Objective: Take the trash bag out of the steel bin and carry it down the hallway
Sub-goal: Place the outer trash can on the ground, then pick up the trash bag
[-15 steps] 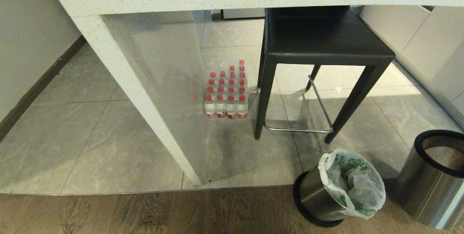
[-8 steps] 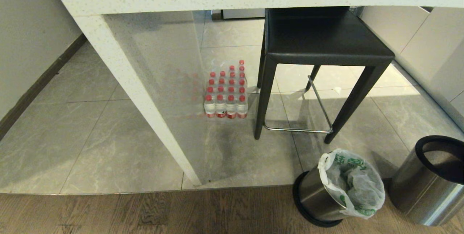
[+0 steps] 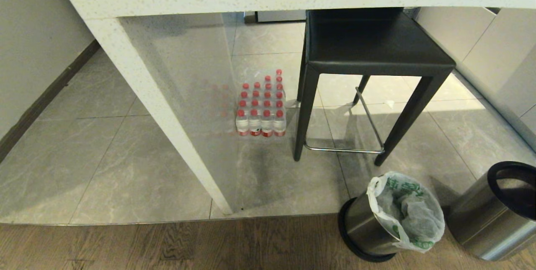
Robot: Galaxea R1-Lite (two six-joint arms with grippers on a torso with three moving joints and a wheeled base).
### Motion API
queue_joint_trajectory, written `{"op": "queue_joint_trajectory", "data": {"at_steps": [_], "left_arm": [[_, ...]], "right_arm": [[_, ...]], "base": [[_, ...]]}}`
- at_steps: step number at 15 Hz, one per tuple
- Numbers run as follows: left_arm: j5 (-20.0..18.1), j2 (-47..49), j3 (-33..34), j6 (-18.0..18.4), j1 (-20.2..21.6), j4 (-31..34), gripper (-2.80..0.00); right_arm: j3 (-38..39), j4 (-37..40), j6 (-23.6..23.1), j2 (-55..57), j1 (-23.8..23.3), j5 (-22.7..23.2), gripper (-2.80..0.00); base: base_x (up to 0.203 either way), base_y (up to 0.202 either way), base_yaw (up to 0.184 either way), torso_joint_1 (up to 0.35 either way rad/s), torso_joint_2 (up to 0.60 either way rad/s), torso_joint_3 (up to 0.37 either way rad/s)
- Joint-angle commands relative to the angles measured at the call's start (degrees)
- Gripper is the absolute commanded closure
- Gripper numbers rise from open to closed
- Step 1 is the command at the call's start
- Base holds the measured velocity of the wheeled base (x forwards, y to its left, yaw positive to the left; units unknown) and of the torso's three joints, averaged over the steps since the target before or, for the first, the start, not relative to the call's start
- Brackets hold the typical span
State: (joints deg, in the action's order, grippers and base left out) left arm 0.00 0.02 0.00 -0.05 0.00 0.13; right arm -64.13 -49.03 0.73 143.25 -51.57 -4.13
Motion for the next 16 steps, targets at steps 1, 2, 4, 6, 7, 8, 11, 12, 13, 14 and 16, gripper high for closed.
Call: {"op": "queue_joint_trajectory", "data": {"at_steps": [1, 2, 4, 6, 7, 8, 11, 12, 13, 14, 16], "left_arm": [[0.0, 0.0, 0.0, 0.0, 0.0, 0.0, 0.0], [0.0, 0.0, 0.0, 0.0, 0.0, 0.0, 0.0], [0.0, 0.0, 0.0, 0.0, 0.0, 0.0, 0.0], [0.0, 0.0, 0.0, 0.0, 0.0, 0.0, 0.0], [0.1, 0.0, 0.0, 0.0, 0.0, 0.0, 0.0], [0.0, 0.0, 0.0, 0.0, 0.0, 0.0, 0.0], [0.0, 0.0, 0.0, 0.0, 0.0, 0.0, 0.0], [0.0, 0.0, 0.0, 0.0, 0.0, 0.0, 0.0], [0.0, 0.0, 0.0, 0.0, 0.0, 0.0, 0.0], [0.0, 0.0, 0.0, 0.0, 0.0, 0.0, 0.0], [0.0, 0.0, 0.0, 0.0, 0.0, 0.0, 0.0]], "right_arm": [[0.2, -0.2, -1.6, -0.7, -0.3, -0.4, 0.0], [0.5, 0.0, -1.6, -1.4, -0.3, -0.4, 0.0], [1.1, -0.5, -1.6, -2.5, -1.0, 0.0, 0.0], [1.3, 0.2, -1.8, -2.9, -1.7, 0.6, -2.8], [1.6, 0.8, -1.9, -3.1, -2.0, 0.6, -2.8], [1.6, 0.7, -1.9, -3.3, -2.1, 0.5, -2.8], [1.6, 1.1, -1.9, -5.8, -3.3, 0.9, -2.8], [2.7, 1.7, -1.9, -8.2, -3.3, 1.1, -2.8], [4.6, 2.4, -2.0, -11.3, -3.2, 1.3, -2.8], [6.8, 3.2, -2.0, -14.7, -2.6, 1.5, -2.8], [13.5, 7.2, -1.8, -23.5, 0.1, 2.2, -2.8]], "base": [[0.0, 0.0, 0.0, 0.0, 0.0, 0.0], [0.0, 0.0, 0.0, 0.0, 0.0, 0.0], [0.0, 0.0, 0.0, 0.0, 0.0, 0.0], [0.0, 0.0, 0.0, 0.0, 0.0, 0.0], [0.0, 0.0, 0.0, 0.0, 0.0, 0.0], [0.0, 0.0, 0.0, 0.0, 0.0, 0.0], [0.0, 0.0, 0.0, 0.0, 0.0, 0.0], [0.0, 0.0, 0.0, 0.0, 0.0, 0.0], [0.0, 0.0, 0.0, 0.0, 0.0, 0.0], [0.0, 0.0, 0.0, 0.0, 0.0, 0.0], [0.0, 0.0, 0.0, 0.0, 0.0, 0.0]]}}
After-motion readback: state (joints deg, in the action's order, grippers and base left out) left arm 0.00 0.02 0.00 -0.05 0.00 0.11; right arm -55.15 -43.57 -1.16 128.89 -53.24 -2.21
